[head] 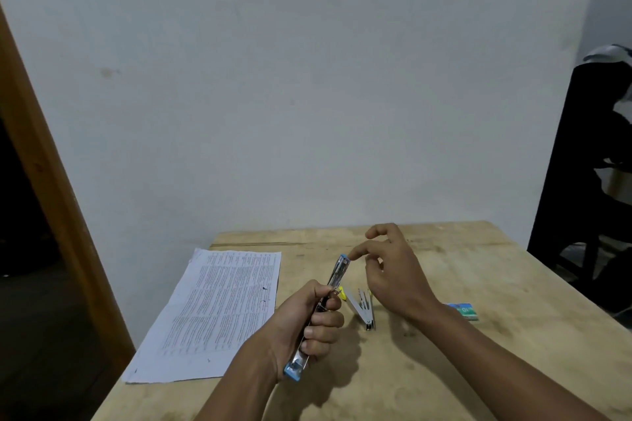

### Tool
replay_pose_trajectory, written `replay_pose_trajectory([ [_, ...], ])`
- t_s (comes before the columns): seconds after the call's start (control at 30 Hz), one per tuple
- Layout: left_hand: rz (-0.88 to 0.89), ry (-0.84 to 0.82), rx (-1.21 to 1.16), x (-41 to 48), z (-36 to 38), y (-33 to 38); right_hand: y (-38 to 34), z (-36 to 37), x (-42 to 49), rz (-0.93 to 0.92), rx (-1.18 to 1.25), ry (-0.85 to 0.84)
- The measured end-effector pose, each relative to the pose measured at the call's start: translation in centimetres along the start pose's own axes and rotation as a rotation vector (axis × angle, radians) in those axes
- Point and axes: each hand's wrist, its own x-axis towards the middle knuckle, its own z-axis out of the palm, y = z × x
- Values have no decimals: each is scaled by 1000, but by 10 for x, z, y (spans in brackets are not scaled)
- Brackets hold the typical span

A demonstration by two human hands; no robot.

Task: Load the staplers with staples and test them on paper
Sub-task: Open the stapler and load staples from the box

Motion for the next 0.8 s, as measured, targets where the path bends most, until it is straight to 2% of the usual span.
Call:
replay_pose_trajectory([
  [0.3, 43, 55, -30, 4, 9, -3, -17, 2, 2, 253, 47, -93],
  [0.47, 111, 154, 54, 4, 13, -6, -24, 8, 4, 381, 218, -142],
  [0.63, 164, 213, 130, 3, 13, -7, -30, 4, 3, 600, 434, -233],
  [0.8, 184, 216, 134, 0, 15, -7, -31, 4, 6, 572, 412, -199],
])
